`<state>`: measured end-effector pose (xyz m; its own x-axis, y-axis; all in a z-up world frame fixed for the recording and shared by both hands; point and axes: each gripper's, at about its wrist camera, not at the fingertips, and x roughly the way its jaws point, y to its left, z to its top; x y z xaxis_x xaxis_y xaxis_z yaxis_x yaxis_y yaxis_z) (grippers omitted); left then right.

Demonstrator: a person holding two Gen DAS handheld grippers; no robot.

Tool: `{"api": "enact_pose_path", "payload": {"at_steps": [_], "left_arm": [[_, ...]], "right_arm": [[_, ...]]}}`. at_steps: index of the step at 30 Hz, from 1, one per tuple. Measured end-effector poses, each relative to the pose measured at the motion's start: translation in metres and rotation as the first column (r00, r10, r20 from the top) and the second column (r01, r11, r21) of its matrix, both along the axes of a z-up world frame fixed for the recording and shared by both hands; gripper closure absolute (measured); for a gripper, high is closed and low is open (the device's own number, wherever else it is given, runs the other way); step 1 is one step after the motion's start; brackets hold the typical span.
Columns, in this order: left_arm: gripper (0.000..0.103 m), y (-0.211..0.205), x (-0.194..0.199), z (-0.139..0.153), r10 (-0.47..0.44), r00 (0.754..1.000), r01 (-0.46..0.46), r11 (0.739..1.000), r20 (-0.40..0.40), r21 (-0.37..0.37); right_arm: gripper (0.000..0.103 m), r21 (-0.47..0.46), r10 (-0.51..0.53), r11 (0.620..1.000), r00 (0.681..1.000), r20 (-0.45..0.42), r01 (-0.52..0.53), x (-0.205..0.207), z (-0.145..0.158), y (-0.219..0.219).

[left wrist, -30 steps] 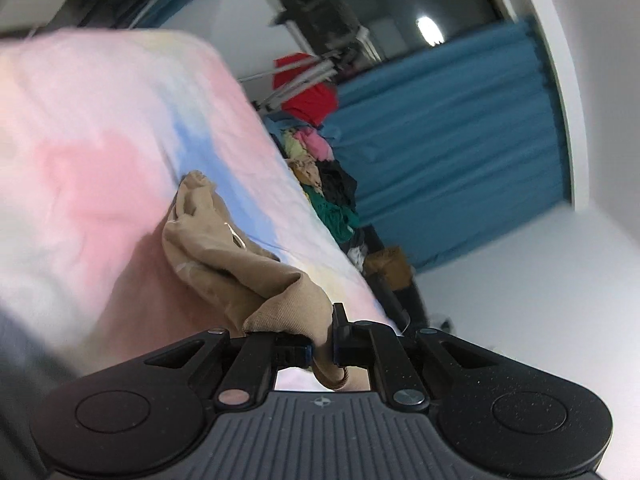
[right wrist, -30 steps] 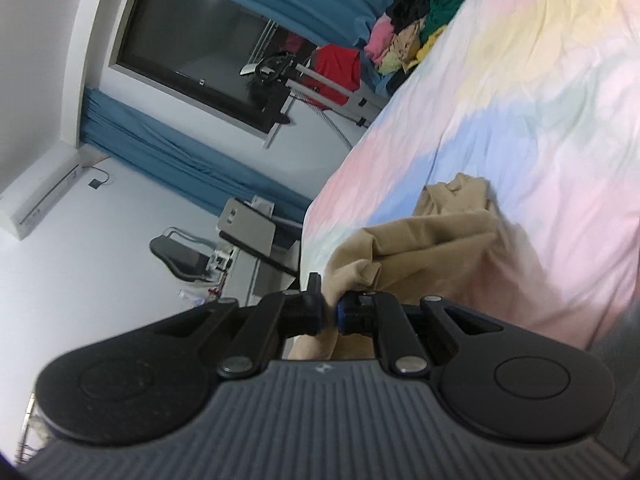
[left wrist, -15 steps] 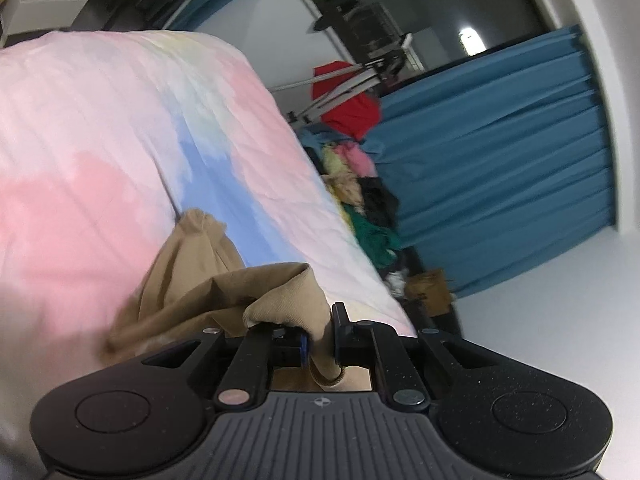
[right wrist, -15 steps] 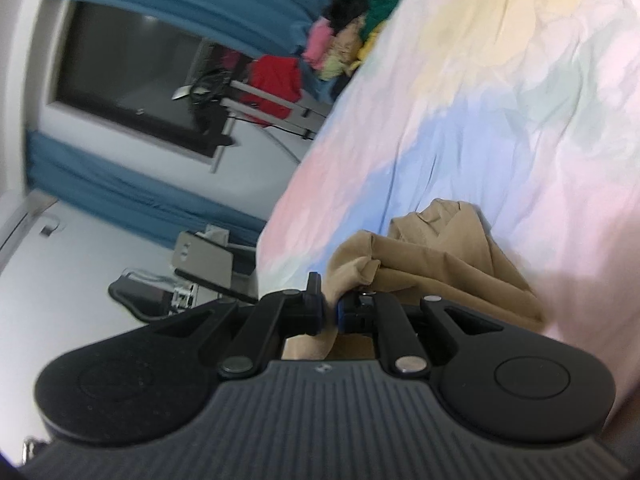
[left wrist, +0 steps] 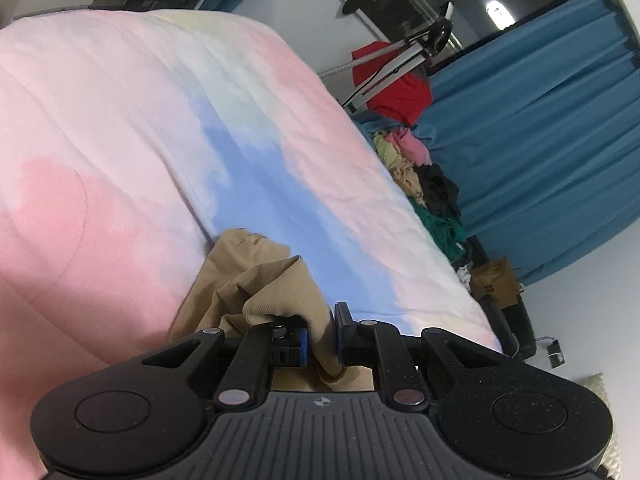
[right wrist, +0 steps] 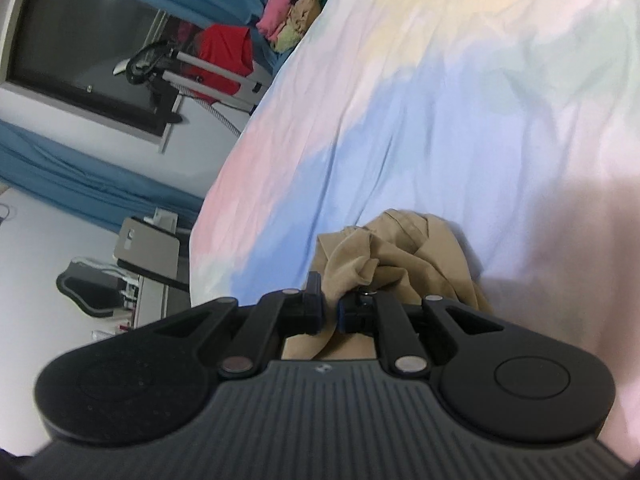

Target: Fold clothes

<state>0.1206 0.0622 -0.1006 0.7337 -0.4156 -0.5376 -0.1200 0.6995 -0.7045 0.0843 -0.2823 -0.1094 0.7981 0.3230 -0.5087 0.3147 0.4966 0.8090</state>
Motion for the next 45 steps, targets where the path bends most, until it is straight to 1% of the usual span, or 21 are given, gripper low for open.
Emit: {"api": "enact_pose_path", "payload": {"at_steps": [3,6,8,10,12,13,14,15,16,18,20,21,23,24,26,28,31,34,37,41,45], "left_arm": [[0.089,-0.001,0.008,0.001,-0.008,0.999,0.007,1.0,0.032,0.023],[0.089,-0.005,0.011,0.004,-0.035,0.996,0.028,0.996,0.081,0.08],[0.089,-0.008,0.014,0.002,-0.052,0.995,0.042,0.993,0.086,0.11],[0.088,-0.008,0.016,-0.004,-0.054,0.996,0.046,0.993,0.069,0.113],[0.085,-0.008,0.018,-0.009,-0.055,0.997,0.049,0.992,0.05,0.112],[0.082,-0.007,0.019,-0.01,-0.061,0.997,0.055,0.992,0.048,0.111],[0.074,-0.007,0.019,-0.009,-0.069,0.997,0.064,0.992,0.045,0.105],[0.062,-0.007,0.019,-0.007,-0.078,0.996,0.074,0.993,0.041,0.095],[0.054,-0.007,0.018,-0.003,-0.09,0.995,0.086,0.992,0.042,0.088],[0.03,-0.008,0.015,0.01,-0.115,0.991,0.109,0.99,0.067,0.093],[0.016,-0.01,0.005,0.027,-0.121,0.984,0.103,0.985,0.133,0.139],[0.012,-0.011,-0.001,0.033,-0.134,0.978,0.107,0.98,0.161,0.166],[0.011,-0.015,-0.012,0.044,-0.158,0.965,0.111,0.969,0.207,0.22],[0.011,-0.017,-0.015,0.045,-0.165,0.964,0.111,0.963,0.21,0.247],[0.011,-0.022,-0.017,0.043,-0.188,0.963,0.125,0.947,0.194,0.296],[0.011,-0.028,-0.014,0.037,-0.218,0.963,0.151,0.925,0.16,0.348],[0.011,-0.036,-0.005,0.022,-0.226,0.969,0.164,0.897,0.105,0.411],[0.012,-0.034,0.005,0.012,-0.203,0.974,0.142,0.893,0.101,0.427],[0.012,-0.032,0.015,0.006,-0.198,0.977,0.14,0.877,0.079,0.46],[0.014,-0.033,0.024,-0.002,-0.204,0.978,0.153,0.852,0.049,0.5],[0.014,-0.038,0.014,0.006,-0.235,0.97,0.164,0.825,0.064,0.542]], "right_arm": [[0.091,-0.061,0.022,0.998,0.999,0.035,-0.019,0.013,0.005,0.004],[0.091,-0.123,0.036,0.992,0.997,0.064,-0.028,0.021,0.007,0.009],[0.091,-0.131,0.034,0.991,0.998,0.05,-0.027,0.025,0.003,0.01],[0.091,-0.123,0.045,0.992,0.998,0.034,-0.041,0.029,-0.003,0.009],[0.086,-0.112,0.065,0.992,0.998,0.025,-0.061,0.032,-0.006,0.008],[0.072,-0.107,0.081,0.991,0.996,0.032,-0.077,0.032,-0.006,0.008],[0.042,-0.109,0.097,0.99,0.994,0.056,-0.09,0.03,-0.002,0.01],[0.029,-0.125,0.108,0.987,0.989,0.098,-0.096,0.026,0.004,0.013],[0.018,-0.155,0.11,0.984,0.984,0.137,-0.088,0.02,0.013,0.016],[0.018,-0.239,0.141,0.967,0.966,0.219,-0.087,0.008,0.034,0.026],[0.019,-0.302,0.164,0.951,0.943,0.29,-0.073,-0.006,0.053,0.034],[0.019,-0.328,0.172,0.942,0.936,0.308,-0.065,-0.012,0.058,0.037],[0.022,-0.403,0.205,0.913,0.928,0.311,-0.067,-0.02,0.066,0.045],[0.029,-0.448,0.228,0.891,0.926,0.301,-0.074,-0.023,0.069,0.049],[0.049,-0.512,0.265,0.853,0.931,0.253,-0.104,-0.021,0.067,0.058],[0.063,-0.527,0.303,0.832,0.937,0.174,-0.171,-0.009,0.058,0.063],[0.065,-0.557,0.336,0.795,0.939,0.075,-0.24,0.01,0.042,0.073],[0.065,-0.614,0.341,0.742,0.94,0.001,-0.269,0.029,0.031,0.086],[0.065,-0.66,0.347,0.701,0.938,-0.016,-0.27,0.044,0.026,0.094],[0.066,-0.671,0.345,0.687,0.938,-0.039,-0.28,0.049,0.016,0.097],[0.065,-0.681,0.341,0.682,0.94,-0.025,-0.266,0.041,0.021,0.097]]}}
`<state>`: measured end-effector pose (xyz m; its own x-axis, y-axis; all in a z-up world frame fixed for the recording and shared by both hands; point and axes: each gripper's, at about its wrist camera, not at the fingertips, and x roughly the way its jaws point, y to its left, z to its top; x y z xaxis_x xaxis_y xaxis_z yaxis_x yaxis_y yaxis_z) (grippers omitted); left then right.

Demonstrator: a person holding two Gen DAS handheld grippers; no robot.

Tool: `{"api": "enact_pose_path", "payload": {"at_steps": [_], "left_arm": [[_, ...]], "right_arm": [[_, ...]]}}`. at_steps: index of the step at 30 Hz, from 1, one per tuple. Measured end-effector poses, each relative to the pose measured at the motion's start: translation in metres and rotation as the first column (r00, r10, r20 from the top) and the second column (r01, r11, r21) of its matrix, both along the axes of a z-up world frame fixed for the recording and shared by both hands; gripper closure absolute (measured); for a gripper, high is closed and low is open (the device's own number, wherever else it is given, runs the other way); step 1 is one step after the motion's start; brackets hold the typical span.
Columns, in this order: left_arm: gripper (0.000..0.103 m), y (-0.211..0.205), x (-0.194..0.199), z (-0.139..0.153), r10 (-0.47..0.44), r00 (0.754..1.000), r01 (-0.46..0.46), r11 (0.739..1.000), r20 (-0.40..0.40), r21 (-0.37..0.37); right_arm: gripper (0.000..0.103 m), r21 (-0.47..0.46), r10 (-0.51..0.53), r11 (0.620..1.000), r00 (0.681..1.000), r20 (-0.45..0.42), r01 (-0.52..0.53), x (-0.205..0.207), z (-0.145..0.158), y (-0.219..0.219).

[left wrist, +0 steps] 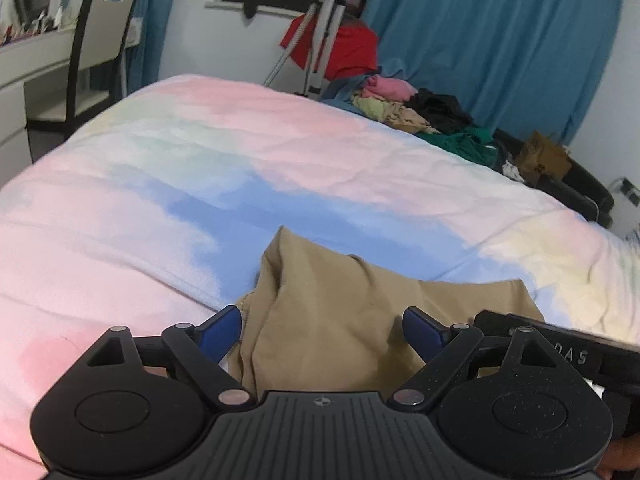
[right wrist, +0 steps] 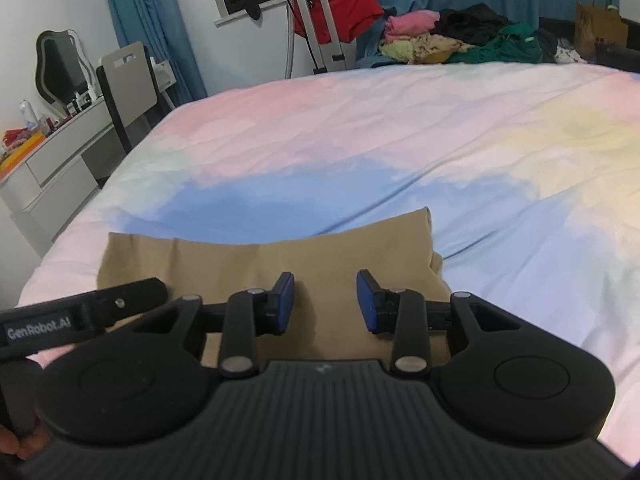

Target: Fold clothes

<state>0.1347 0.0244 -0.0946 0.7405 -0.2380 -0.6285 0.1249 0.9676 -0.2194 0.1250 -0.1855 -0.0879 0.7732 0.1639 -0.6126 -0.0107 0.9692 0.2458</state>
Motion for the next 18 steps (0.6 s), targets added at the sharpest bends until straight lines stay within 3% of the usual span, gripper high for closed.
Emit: {"api": "enact_pose_path", "payload": {"at_steps": [10,18], "left_arm": [[0.013,-0.006,-0.06,0.027,-0.053,0.995,0.049,0.997,0.082,0.054],[0.013,-0.012,-0.08,0.018,-0.034,0.999,0.029,0.99,0.036,0.138]], "right_arm": [[0.064,0.034,-0.005,0.999,0.998,0.067,0.002,-0.054,0.033,-0.009],[0.064,0.01,0.017,1.0,0.999,0.042,-0.018,-0.077,0.032,-0.005]]}}
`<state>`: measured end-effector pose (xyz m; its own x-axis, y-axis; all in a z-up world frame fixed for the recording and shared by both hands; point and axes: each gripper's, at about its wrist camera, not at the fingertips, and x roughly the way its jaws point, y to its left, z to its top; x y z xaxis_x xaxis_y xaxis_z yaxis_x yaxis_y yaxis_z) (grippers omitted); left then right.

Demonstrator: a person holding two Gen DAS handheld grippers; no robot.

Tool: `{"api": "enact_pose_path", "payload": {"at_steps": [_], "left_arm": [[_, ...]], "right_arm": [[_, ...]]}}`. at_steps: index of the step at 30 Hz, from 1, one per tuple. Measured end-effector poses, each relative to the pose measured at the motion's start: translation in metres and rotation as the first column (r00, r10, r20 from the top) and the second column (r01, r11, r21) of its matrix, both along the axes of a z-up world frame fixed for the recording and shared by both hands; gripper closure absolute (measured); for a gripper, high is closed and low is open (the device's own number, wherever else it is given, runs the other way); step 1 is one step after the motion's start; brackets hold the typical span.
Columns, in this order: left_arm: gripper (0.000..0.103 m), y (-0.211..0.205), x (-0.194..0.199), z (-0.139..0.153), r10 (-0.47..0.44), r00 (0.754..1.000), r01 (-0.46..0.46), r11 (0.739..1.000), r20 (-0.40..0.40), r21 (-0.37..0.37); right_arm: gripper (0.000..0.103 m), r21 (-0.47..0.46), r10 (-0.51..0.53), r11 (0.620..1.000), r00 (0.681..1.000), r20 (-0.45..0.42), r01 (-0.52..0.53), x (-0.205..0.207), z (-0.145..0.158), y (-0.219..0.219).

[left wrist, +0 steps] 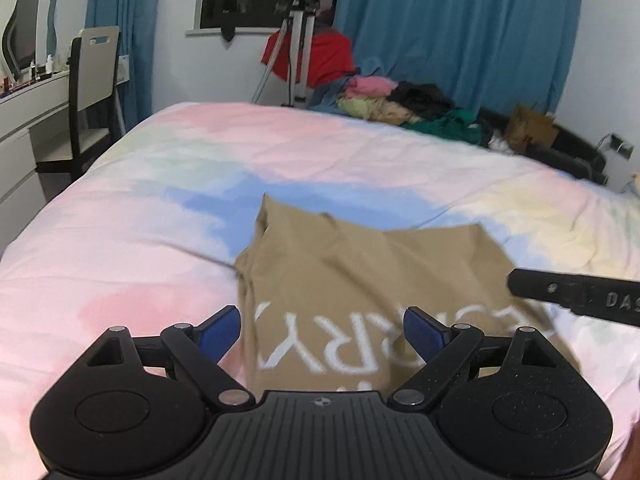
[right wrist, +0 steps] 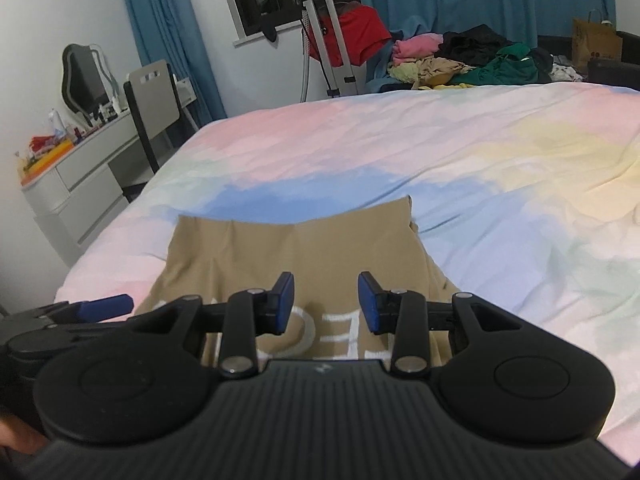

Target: Fold clothes

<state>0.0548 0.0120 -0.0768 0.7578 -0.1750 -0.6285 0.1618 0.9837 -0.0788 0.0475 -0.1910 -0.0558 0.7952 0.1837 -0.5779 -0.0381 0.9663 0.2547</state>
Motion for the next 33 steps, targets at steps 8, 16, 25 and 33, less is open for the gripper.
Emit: {"api": "enact_pose_path", "payload": {"at_steps": [8,16,25,33], "left_arm": [[0.013,0.004,0.004,-0.02,0.039,0.996,-0.037,0.999,-0.081,0.017],[0.013,0.019,-0.045,0.016,0.031,0.996,-0.048,0.977,-0.086,-0.209],[0.013,0.033,-0.054,-0.002,-0.055,0.96,-0.088,0.873,-0.276,-0.479],[0.013,0.084,-0.024,-0.069,-0.031,0.897,-0.345,0.574,-0.44,-0.743]], "right_arm": [[0.066,-0.012,-0.014,1.0,0.992,-0.125,0.013,0.02,-0.041,0.006],[0.066,0.025,-0.023,0.999,0.991,-0.134,0.027,0.015,-0.043,0.003],[0.066,0.033,-0.037,0.999,0.99,-0.137,0.042,0.015,-0.042,0.003],[0.066,0.061,-0.058,0.996,0.988,-0.142,0.067,0.015,-0.043,0.001]]}}
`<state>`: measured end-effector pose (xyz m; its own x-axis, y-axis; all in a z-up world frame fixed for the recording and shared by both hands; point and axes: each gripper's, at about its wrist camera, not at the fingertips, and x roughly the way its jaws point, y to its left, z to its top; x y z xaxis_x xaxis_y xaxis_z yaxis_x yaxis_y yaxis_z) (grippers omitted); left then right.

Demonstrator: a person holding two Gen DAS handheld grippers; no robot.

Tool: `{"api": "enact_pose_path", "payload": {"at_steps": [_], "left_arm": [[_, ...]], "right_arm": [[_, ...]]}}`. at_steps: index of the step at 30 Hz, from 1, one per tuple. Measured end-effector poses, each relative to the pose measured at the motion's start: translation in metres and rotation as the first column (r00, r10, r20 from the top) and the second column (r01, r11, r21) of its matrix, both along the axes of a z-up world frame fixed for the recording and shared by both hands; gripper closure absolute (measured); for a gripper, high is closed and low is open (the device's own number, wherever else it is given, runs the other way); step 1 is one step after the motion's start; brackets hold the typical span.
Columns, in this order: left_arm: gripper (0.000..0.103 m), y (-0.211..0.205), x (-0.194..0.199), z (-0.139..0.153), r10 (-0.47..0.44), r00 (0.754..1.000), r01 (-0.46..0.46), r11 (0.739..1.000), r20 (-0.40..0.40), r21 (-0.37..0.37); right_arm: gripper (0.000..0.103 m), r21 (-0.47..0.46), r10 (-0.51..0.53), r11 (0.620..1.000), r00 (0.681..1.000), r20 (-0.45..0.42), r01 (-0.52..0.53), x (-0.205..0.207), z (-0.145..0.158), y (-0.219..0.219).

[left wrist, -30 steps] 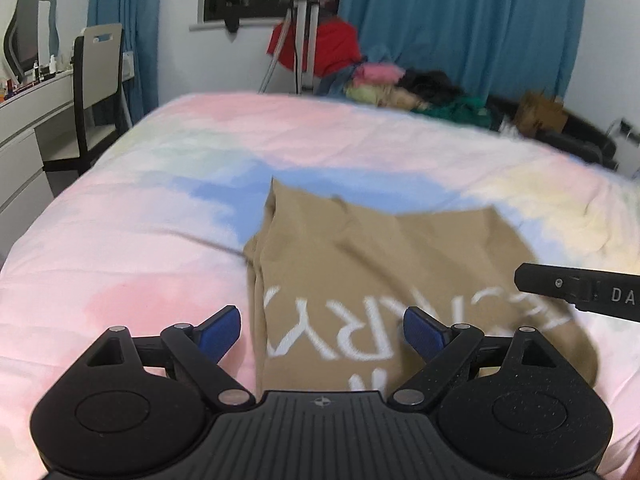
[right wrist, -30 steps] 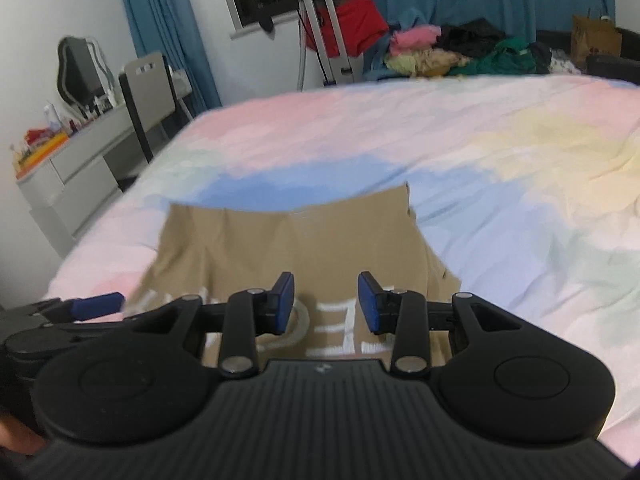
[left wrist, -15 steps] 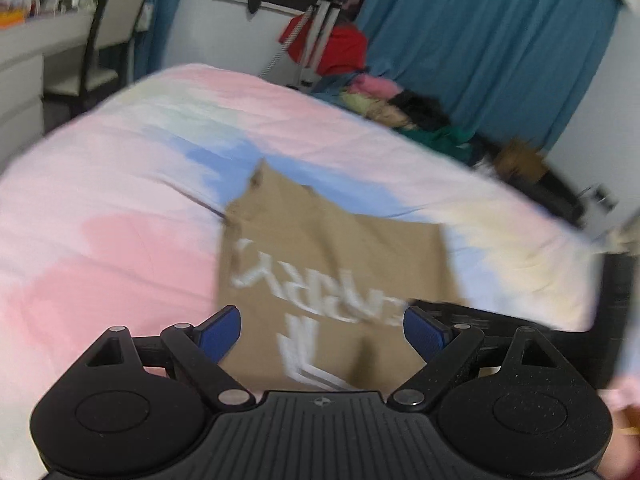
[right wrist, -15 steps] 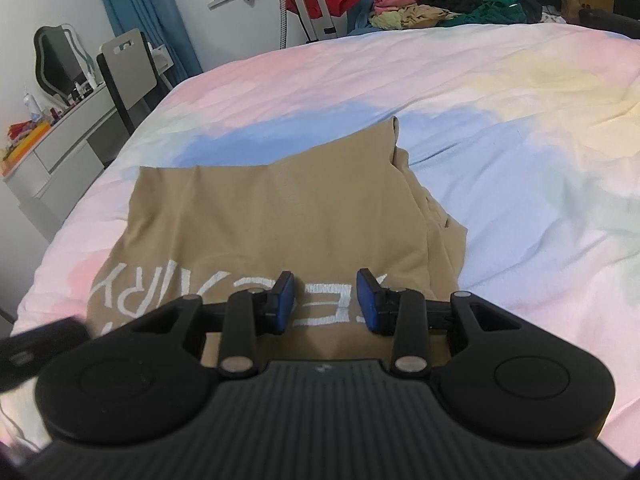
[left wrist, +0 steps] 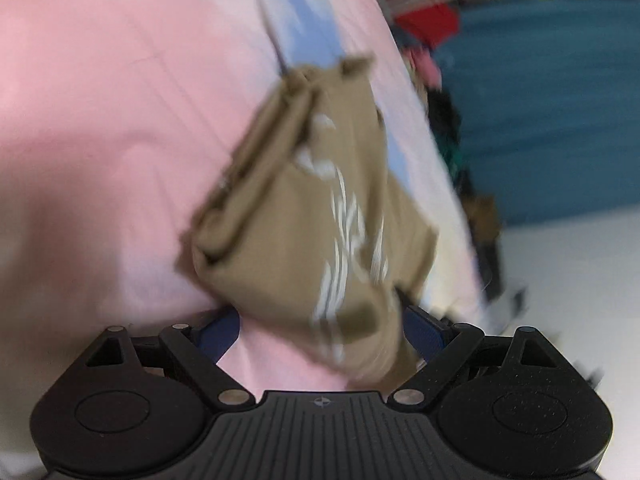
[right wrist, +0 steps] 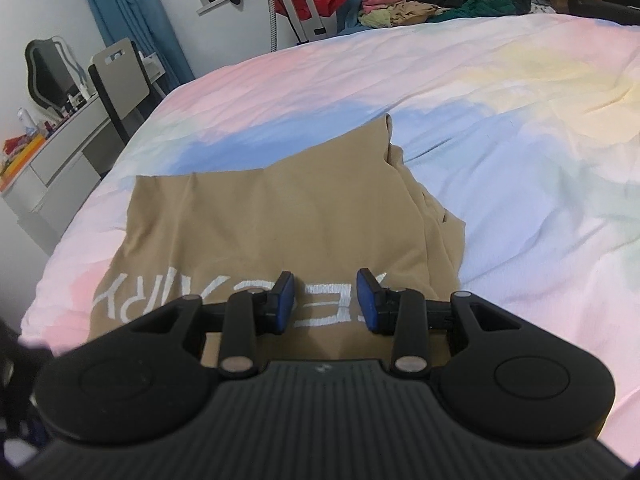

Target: Fold clothes

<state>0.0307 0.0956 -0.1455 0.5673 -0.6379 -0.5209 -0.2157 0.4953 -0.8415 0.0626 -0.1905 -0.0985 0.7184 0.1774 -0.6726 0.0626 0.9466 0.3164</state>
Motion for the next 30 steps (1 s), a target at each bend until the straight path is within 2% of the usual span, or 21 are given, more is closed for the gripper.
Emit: {"api": "enact_pose_path", "payload": {"at_steps": [1,5,8,10,11,12,13,16,18,19,21,22,23,27,29,30], "left_arm": [[0.014,0.005,0.0,0.0,0.023,1.0,-0.022,0.999,0.012,-0.027],[0.017,0.009,-0.004,0.008,0.042,0.995,-0.037,0.998,0.092,-0.052],[0.018,0.006,-0.005,0.011,0.029,0.993,-0.026,0.999,0.11,-0.031],[0.026,0.002,-0.004,0.005,0.019,0.997,-0.019,1.0,0.079,-0.012],[0.036,0.002,-0.005,0.001,0.027,0.998,-0.026,1.0,0.061,-0.008],[0.051,0.003,-0.006,-0.001,0.045,0.998,-0.045,0.999,0.049,0.002],[0.058,0.004,-0.007,-0.004,0.064,0.997,-0.064,0.998,0.037,0.012],[0.065,0.006,-0.012,-0.003,0.092,0.995,-0.092,0.996,0.044,0.007],[0.068,0.004,-0.015,0.003,0.094,0.993,-0.095,0.995,0.072,0.016],[0.069,0.003,-0.016,0.005,0.094,0.992,-0.096,0.995,0.085,0.021],[0.072,0.001,-0.019,0.011,0.093,0.989,-0.098,0.995,0.112,0.034],[0.072,0.0,-0.019,0.014,0.095,0.988,-0.1,0.994,0.124,0.039],[0.073,-0.001,-0.02,0.016,0.095,0.986,-0.101,0.994,0.136,0.04],[0.074,-0.002,-0.023,0.021,0.103,0.981,-0.109,0.994,0.167,0.03],[0.075,-0.001,-0.025,0.021,0.111,0.979,-0.116,0.993,0.17,0.025],[0.075,0.0,-0.024,0.02,0.116,0.979,-0.12,0.993,0.168,0.017]], "right_arm": [[0.066,0.004,-0.003,1.0,1.0,0.0,0.003,0.0,0.0,0.0],[0.066,0.025,-0.017,1.0,1.0,0.001,0.017,-0.001,0.0,-0.003],[0.066,0.042,-0.027,0.999,1.0,0.0,0.027,-0.002,-0.001,-0.005],[0.066,0.045,-0.029,0.999,1.0,0.001,0.029,-0.002,0.0,-0.005],[0.066,0.045,-0.029,0.999,1.0,0.002,0.029,-0.003,0.0,-0.004],[0.066,0.047,-0.032,0.998,0.999,0.004,0.032,-0.003,0.0,-0.005],[0.066,0.056,-0.042,0.998,0.999,0.007,0.041,-0.004,0.001,-0.006],[0.063,0.148,-0.071,0.987,0.997,0.023,0.067,-0.012,0.011,-0.015],[0.063,0.259,-0.067,0.965,0.997,0.044,0.053,-0.02,0.021,-0.023],[0.063,0.325,-0.056,0.945,0.997,0.057,0.035,-0.024,0.025,-0.027],[0.05,0.454,-0.029,0.891,0.997,0.066,-0.005,-0.031,0.031,-0.032],[0.029,0.509,-0.017,0.86,0.998,0.061,-0.016,-0.033,0.03,-0.033],[0.012,0.562,-0.005,0.827,0.999,0.052,-0.026,-0.036,0.028,-0.033],[0.01,0.743,0.098,0.669,0.993,-0.059,-0.022,-0.035,0.003,-0.023],[0.01,0.811,0.133,0.585,0.984,-0.119,0.019,-0.032,-0.015,-0.018],[0.01,0.826,0.133,0.562,0.981,-0.14,0.042,-0.032,-0.022,-0.016]]}}
